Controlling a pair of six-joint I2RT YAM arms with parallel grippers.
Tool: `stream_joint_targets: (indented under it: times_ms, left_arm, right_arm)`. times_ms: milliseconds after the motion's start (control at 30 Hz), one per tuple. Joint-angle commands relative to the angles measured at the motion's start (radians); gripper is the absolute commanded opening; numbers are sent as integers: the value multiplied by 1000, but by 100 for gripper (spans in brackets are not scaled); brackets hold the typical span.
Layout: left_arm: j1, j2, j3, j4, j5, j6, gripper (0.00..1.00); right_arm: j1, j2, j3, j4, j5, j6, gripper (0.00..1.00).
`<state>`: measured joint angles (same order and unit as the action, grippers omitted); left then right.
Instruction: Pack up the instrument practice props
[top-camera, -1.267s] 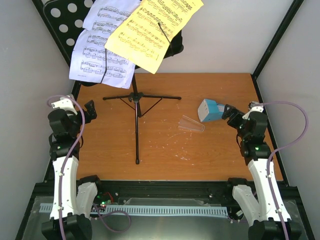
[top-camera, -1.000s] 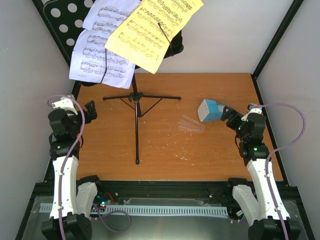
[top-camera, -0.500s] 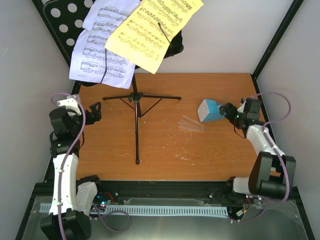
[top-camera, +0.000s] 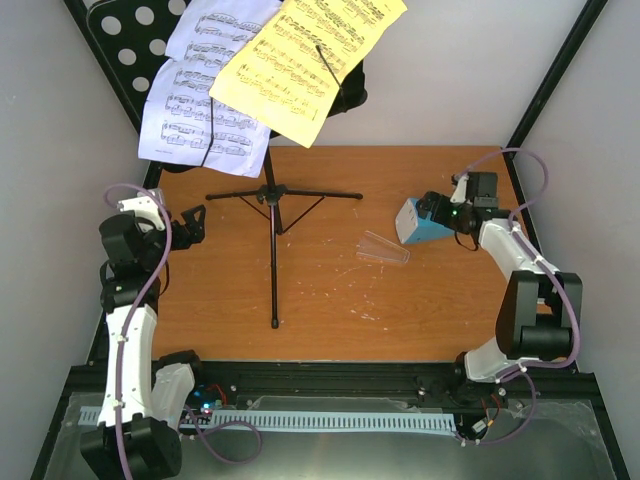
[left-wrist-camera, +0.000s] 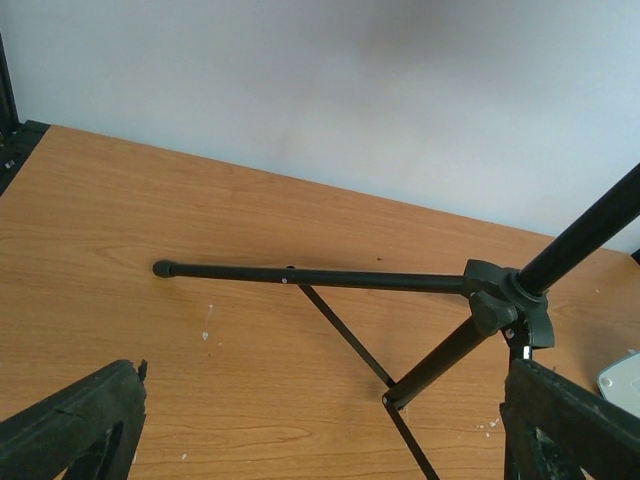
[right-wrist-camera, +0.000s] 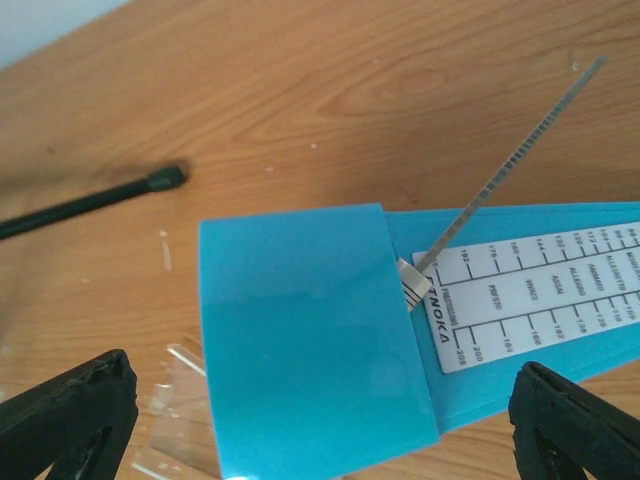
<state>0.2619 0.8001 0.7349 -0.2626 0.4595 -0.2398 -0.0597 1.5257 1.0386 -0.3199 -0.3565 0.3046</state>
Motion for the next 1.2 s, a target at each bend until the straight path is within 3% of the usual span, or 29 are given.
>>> stream_joint_targets:
  times_ms: [0, 133, 333, 533, 667, 833, 1167]
  left_arm:
    - [3, 3, 13, 14, 25, 24, 96]
    - [3, 18, 18, 11, 27, 23, 95]
    - [3, 24, 16, 10, 33, 22, 94]
    - [3, 30, 16, 10, 36, 22, 94]
    - [3, 39, 18, 10, 37, 21, 93]
    - [4, 46, 19, 8, 39, 22, 92]
    - [3, 51, 21, 5, 35, 23, 92]
  right_arm:
    - [65, 10, 17, -47, 177, -100, 100]
    - [98, 29, 8, -30, 242, -124, 100]
    - [108, 79, 17, -6, 170, -166, 100]
    - [119, 106, 23, -2, 192, -185, 97]
    - [138, 117, 25, 13, 197, -196, 82]
    - [157, 127, 27, 16, 232, -208, 78]
    - [190, 67, -2, 26, 310, -209, 52]
